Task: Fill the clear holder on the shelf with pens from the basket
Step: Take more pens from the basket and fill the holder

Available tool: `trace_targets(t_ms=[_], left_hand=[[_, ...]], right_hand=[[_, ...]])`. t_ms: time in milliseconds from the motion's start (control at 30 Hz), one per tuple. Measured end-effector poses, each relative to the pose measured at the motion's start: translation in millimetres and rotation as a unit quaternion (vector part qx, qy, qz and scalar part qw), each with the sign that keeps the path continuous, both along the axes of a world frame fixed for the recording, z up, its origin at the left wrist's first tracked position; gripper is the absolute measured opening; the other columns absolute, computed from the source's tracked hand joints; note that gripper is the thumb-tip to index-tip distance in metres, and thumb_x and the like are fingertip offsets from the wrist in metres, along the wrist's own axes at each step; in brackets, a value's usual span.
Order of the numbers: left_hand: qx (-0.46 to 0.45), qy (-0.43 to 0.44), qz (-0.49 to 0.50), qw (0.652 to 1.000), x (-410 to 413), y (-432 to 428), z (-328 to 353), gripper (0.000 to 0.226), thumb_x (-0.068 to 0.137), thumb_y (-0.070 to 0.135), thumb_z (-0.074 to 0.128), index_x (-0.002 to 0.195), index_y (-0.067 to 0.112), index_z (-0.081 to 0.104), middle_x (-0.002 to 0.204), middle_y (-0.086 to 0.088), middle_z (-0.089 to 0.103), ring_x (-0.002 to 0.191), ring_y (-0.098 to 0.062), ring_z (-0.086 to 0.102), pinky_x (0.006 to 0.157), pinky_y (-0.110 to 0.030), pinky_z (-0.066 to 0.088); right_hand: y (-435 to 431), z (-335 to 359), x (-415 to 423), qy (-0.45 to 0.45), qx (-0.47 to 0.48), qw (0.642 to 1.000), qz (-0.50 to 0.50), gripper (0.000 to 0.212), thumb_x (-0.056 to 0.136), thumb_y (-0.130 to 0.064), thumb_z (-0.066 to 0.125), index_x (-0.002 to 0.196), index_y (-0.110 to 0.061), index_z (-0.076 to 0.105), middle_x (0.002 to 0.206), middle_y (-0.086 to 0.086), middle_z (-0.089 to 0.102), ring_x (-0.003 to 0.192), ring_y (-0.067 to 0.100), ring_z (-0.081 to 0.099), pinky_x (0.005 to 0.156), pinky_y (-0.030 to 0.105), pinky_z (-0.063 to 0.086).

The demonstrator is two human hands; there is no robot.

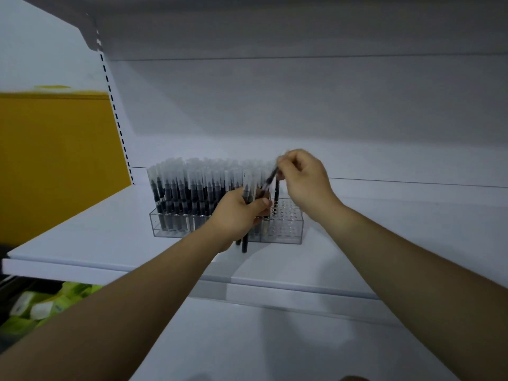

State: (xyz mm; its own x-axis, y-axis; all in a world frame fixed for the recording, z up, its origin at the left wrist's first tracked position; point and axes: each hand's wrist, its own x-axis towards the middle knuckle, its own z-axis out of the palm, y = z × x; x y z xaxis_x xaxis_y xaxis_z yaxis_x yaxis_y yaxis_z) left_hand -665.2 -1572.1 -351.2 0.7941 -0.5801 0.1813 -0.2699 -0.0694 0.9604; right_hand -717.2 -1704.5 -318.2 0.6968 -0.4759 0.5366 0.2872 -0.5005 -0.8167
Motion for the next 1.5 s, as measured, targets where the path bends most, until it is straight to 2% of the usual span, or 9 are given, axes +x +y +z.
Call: trace_targets(t_ms=[167,500,767,933,1067,1200,1267,1333,1500], left_hand=[[-0.002,0.013,0.008,1.000,5.0,10.0,-6.9,0.010,0.098,0.013,0.051,0.102,0.016,0.059,0.095,0.002,0.067,0.087,-0.008,0.065,0.082,-0.031,0.055],[0.017,0.000,0.013,1.000,8.3,12.8,-6.4,0.010,0.098,0.016,0.051,0.101,0.019,0.059,0.099,0.002,0.067,0.091,-0.007,0.065,0.086,-0.036,0.053],[0.018,-0.007,0.010,1.000,8.6,11.6,-7.1,0.009,0.098,0.016,0.052,0.101,0.020,0.060,0.098,0.004,0.067,0.091,-0.006,0.065,0.084,-0.030,0.052],[0.013,-0.006,0.007,1.000,7.4,12.2,-5.0,0.010,0.098,0.016,0.051,0.102,0.019,0.060,0.095,0.006,0.067,0.089,-0.005,0.065,0.085,-0.032,0.053],[0.011,-0.003,0.006,1.000,4.0,13.0,-0.6,0.008,0.098,0.018,0.052,0.097,0.020,0.060,0.095,0.003,0.067,0.090,-0.008,0.065,0.085,-0.033,0.053],[0.017,-0.003,-0.003,1.000,1.6,14.8,3.6,0.011,0.098,0.020,0.051,0.093,0.021,0.061,0.095,0.002,0.068,0.092,-0.012,0.066,0.083,-0.035,0.052],[0.023,-0.003,-0.008,1.000,-1.0,13.4,6.2,0.011,0.098,0.020,0.052,0.096,0.017,0.063,0.096,-0.001,0.069,0.091,-0.013,0.067,0.082,-0.036,0.054],[0.026,-0.006,-0.011,1.000,-4.5,10.7,9.2,0.014,0.097,0.020,0.054,0.100,0.011,0.064,0.095,-0.004,0.070,0.089,-0.015,0.068,0.080,-0.037,0.056],[0.030,-0.021,-0.018,0.999,-10.9,7.0,13.4,0.018,0.096,0.020,0.056,0.103,0.006,0.066,0.092,-0.010,0.070,0.080,-0.017,0.069,0.073,-0.034,0.059]], right_hand=[[-17.8,20.2,3.9,-0.087,0.072,0.992,-0.055,0.018,0.100,-0.023,0.046,0.083,-0.025,0.048,0.084,0.003,0.066,0.079,0.019,0.066,0.066,0.028,0.052],[-28.0,-10.0,22.5,0.006,-0.022,0.997,-0.069,0.007,0.100,-0.024,0.046,0.102,-0.019,0.051,0.086,0.012,0.065,0.084,0.035,0.064,0.076,0.054,0.054],[-24.0,-25.3,34.4,0.071,-0.125,0.987,-0.076,0.019,0.101,-0.024,0.043,0.111,-0.012,0.052,0.085,0.006,0.059,0.074,0.026,0.056,0.067,0.034,0.048],[-24.8,-21.4,39.7,0.110,-0.127,0.981,-0.099,0.018,0.100,-0.028,0.044,0.104,-0.012,0.051,0.079,0.009,0.060,0.068,0.025,0.054,0.062,0.035,0.046],[-26.2,-24.2,40.2,0.202,-0.150,0.963,-0.100,0.017,0.100,-0.029,0.045,0.098,-0.013,0.051,0.089,0.005,0.057,0.080,0.025,0.054,0.066,0.028,0.038],[-18.2,-20.6,24.7,0.076,-0.146,0.979,-0.124,0.022,0.098,-0.024,0.050,0.114,-0.010,0.056,0.108,0.002,0.052,0.091,0.011,0.051,0.080,0.023,0.040],[-8.3,-9.4,12.2,0.002,-0.138,0.987,-0.079,0.014,0.095,-0.019,0.055,0.104,-0.014,0.064,0.101,-0.004,0.053,0.082,0.001,0.050,0.076,0.013,0.040],[1.4,0.2,1.3,0.022,-0.159,0.987,0.002,0.015,0.093,-0.018,0.058,0.101,-0.016,0.070,0.094,-0.008,0.053,0.081,-0.002,0.051,0.071,0.004,0.037],[10.8,7.0,-10.8,0.090,-0.142,0.980,0.110,0.015,0.091,-0.016,0.062,0.104,-0.015,0.071,0.099,-0.007,0.055,0.087,-0.001,0.053,0.078,0.008,0.039]])
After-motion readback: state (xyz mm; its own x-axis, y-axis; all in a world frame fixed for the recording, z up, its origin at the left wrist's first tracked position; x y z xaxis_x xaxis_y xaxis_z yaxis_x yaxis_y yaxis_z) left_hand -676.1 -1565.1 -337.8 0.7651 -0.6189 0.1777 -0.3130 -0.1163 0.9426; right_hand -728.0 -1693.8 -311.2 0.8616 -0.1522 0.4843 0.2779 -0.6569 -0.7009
